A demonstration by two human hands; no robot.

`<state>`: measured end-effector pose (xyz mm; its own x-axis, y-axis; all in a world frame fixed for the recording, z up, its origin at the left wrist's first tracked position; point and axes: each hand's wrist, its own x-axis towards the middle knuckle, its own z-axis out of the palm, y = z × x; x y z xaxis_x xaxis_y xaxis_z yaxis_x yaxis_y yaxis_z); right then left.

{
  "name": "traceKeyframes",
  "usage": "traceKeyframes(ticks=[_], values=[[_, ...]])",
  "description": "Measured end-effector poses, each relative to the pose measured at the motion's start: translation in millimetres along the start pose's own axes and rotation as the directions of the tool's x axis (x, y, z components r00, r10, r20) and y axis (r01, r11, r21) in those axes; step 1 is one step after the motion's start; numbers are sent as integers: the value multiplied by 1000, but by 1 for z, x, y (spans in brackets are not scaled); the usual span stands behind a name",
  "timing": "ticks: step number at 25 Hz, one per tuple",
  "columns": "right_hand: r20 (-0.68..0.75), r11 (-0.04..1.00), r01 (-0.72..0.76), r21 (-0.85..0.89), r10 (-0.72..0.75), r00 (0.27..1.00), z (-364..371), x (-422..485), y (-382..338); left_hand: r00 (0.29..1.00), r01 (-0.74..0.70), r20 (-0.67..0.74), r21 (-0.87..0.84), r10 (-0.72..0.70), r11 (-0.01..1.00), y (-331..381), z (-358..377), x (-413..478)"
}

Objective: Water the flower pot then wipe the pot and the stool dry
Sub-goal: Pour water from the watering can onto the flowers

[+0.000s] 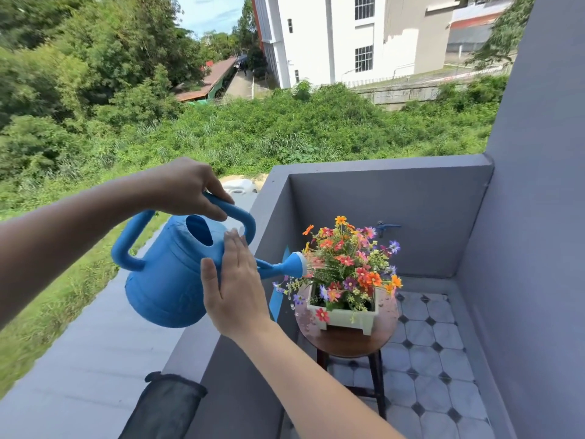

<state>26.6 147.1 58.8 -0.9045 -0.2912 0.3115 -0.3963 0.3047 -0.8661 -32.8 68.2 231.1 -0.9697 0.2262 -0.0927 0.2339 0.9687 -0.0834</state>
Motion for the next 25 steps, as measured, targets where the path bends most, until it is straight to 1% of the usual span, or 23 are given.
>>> traceKeyframes(ticks=[5,8,10,13,17,21,25], values=[[-112,991,89,-99,-100,989,-11,-10,1,998,-57,15,-9,57,998,14,-7,-3],[-191,984,118,-130,-141,971,-22,-9,3,997,-79,-23,-38,78,996,24,-13,1],[-226,985,115,-132,-143,964,-28,-4,4,995,-81,-54,-41,79,996,28,-17,4],[-192,990,92,-105,-111,975,-31,5,-1,996,-47,-73,-36,44,998,24,-24,4],[-120,996,76,-43,-80,989,-21,10,-14,998,7,-62,12,-7,1000,13,-31,-3],[-56,998,54,45,-51,997,-4,3,-24,998,55,-8,62,-55,997,1,-28,-12],[-33,997,43,70,-41,999,4,-11,-26,996,56,70,64,-60,996,4,-23,-20]])
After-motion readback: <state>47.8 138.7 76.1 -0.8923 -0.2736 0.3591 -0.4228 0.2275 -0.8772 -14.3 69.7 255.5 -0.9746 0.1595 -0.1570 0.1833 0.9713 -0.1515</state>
